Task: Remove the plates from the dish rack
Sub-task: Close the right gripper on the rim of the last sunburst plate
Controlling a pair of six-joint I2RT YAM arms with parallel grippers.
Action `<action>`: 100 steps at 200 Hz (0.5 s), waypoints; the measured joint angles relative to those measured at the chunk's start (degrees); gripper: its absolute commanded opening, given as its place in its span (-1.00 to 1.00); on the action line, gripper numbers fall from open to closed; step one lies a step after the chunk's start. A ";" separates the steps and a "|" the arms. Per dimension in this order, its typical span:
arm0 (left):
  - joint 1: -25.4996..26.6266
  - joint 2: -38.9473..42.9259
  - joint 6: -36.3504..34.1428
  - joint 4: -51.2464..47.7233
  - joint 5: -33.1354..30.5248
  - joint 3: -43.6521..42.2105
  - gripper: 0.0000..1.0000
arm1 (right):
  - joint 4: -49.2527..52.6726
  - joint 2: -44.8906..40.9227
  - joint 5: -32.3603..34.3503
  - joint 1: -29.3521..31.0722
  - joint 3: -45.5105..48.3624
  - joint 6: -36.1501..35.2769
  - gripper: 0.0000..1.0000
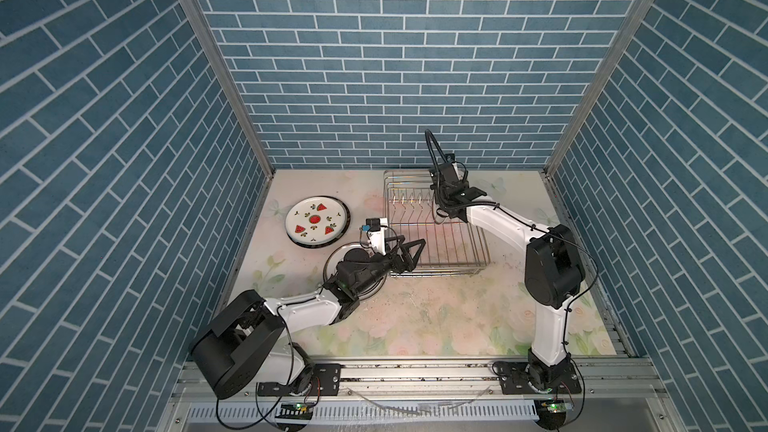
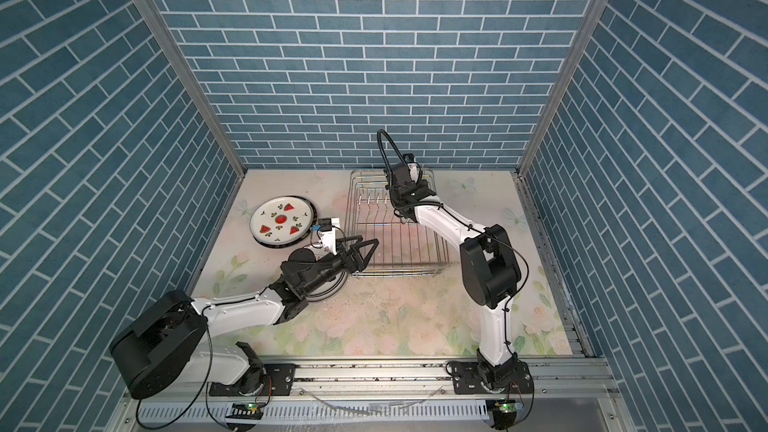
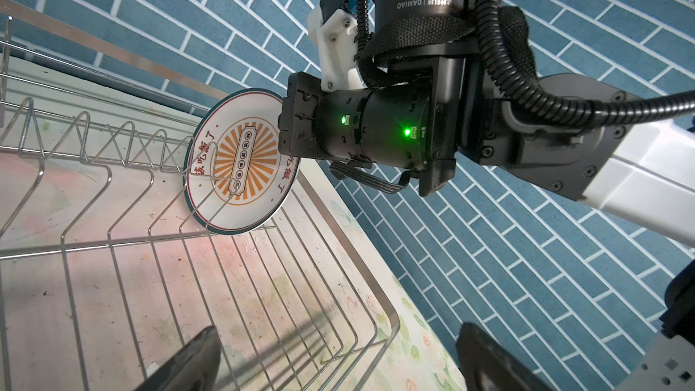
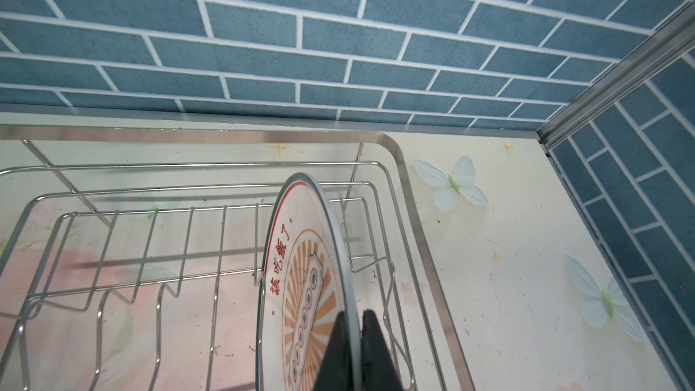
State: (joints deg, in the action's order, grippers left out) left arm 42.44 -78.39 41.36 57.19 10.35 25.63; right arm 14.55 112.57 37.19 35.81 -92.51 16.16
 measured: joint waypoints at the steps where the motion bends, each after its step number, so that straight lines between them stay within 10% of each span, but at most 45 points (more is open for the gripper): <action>1: 0.00 0.00 0.02 0.04 0.00 0.00 0.99 | -0.02 0.00 0.02 0.02 0.04 -0.02 -1.00; 100: 0.04 -0.31 0.83 1.90 -0.22 -0.35 0.99 | -9.44 -11.08 7.56 4.09 10.25 -7.76 -1.00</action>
State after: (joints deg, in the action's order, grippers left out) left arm 42.48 -78.70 42.19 59.09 10.13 25.28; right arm 5.10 101.49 44.75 39.90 -82.26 8.40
